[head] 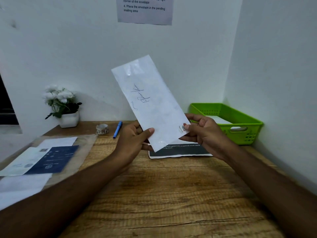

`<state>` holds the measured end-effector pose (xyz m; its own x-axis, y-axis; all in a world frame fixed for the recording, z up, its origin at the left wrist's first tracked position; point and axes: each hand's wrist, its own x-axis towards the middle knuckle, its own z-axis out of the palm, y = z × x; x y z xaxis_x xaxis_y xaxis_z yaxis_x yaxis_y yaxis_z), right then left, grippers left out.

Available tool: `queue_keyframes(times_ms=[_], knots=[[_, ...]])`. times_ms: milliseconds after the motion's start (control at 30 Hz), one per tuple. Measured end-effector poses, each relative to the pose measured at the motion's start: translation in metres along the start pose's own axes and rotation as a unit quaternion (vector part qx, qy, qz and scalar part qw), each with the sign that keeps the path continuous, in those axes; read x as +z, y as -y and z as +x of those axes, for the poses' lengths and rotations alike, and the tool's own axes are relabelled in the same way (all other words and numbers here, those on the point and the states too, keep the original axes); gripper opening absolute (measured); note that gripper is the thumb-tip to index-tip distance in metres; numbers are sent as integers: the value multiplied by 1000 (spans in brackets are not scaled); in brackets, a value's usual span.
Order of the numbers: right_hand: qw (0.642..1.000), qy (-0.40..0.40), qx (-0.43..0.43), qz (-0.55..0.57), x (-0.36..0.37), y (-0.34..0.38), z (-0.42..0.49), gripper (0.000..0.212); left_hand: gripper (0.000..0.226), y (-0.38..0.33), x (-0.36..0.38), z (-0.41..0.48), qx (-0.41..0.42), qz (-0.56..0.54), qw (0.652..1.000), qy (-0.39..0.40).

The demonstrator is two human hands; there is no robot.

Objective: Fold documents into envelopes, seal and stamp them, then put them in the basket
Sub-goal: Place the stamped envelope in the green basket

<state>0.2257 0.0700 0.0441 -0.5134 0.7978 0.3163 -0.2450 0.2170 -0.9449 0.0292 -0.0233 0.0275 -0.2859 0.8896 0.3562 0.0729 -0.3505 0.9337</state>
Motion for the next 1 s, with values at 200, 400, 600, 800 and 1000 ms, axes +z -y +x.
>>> queue_keyframes(times_ms=[200,400,600,800,1000], knots=[[1000,-3,27,-14,-2,1,0,46,40,-8,6,8,5,27,1000,8],[997,-70,12,-29,-13,13,-2,40,51,-15,25,21,-39,5,997,72],[974,-174,-14,-143,-51,31,-7,32,59,-22,70,41,-49,-16,990,130],[949,-257,10,-179,-100,44,-13,30,40,-32,114,54,-76,-38,978,191],[932,-315,40,-177,-132,48,-17,17,72,-24,144,62,-127,-47,965,224]])
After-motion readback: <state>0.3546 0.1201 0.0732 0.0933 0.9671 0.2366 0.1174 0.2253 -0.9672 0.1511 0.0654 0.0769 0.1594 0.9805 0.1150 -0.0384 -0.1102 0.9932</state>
